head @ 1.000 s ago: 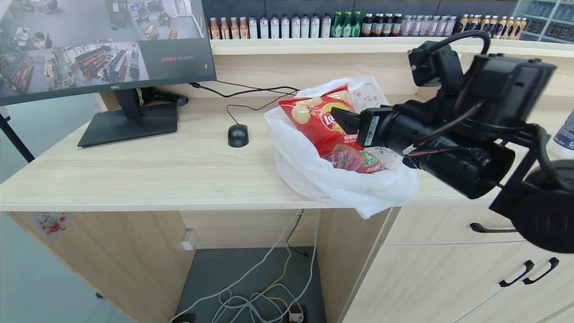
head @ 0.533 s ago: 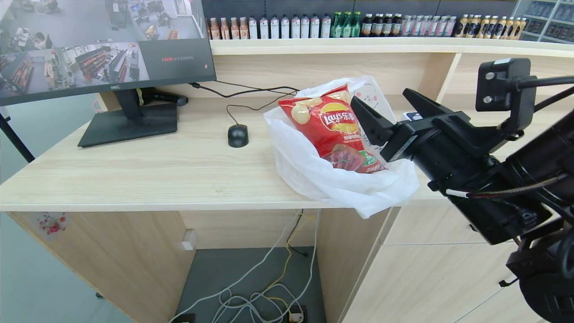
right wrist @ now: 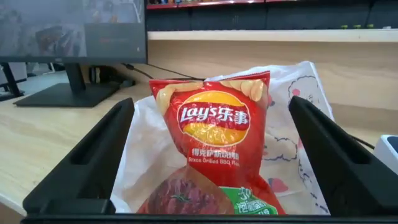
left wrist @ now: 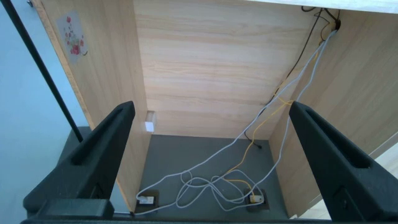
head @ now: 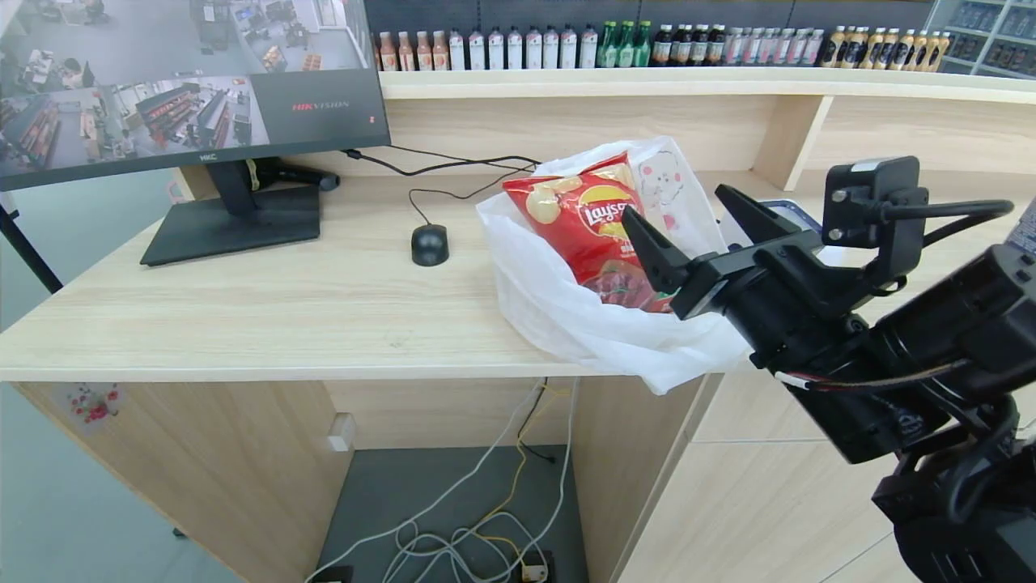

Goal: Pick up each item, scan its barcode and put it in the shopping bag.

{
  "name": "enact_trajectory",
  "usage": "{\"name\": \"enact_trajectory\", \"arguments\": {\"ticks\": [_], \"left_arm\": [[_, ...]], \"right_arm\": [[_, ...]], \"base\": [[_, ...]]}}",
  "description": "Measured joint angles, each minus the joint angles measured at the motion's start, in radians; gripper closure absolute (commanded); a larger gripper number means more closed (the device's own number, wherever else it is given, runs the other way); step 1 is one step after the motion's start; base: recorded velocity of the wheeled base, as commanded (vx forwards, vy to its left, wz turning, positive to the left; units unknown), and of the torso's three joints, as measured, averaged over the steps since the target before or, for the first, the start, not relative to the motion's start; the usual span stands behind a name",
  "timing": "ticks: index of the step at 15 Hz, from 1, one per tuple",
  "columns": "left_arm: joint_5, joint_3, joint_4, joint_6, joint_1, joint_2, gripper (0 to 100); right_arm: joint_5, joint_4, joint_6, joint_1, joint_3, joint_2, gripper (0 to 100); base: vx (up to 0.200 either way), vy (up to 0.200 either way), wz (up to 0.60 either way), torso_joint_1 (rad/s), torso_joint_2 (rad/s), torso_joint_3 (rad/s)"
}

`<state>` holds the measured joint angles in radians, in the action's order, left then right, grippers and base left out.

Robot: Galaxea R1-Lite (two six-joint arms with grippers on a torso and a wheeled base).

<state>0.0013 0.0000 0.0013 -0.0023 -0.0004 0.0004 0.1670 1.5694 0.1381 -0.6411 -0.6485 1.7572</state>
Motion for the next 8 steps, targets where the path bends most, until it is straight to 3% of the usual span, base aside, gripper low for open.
{"name": "enact_trajectory", "arguments": {"ticks": [2, 8], "left_arm": [[0.000, 0.000, -0.001, -0.004, 0.000, 0.000, 0], [0.000, 0.000, 0.000, -0.005, 0.000, 0.000, 0]], "right_arm": [[0.001, 0.000, -0.002, 0.000, 0.019, -0.005, 0], [0.001, 0.001, -0.021, -0.016, 0.033, -0.014, 0]], "base": [[0.000, 0.000, 0.00, 0.000, 0.00, 0.000], [0.000, -0.200, 0.00, 0.001, 0.00, 0.002]]}}
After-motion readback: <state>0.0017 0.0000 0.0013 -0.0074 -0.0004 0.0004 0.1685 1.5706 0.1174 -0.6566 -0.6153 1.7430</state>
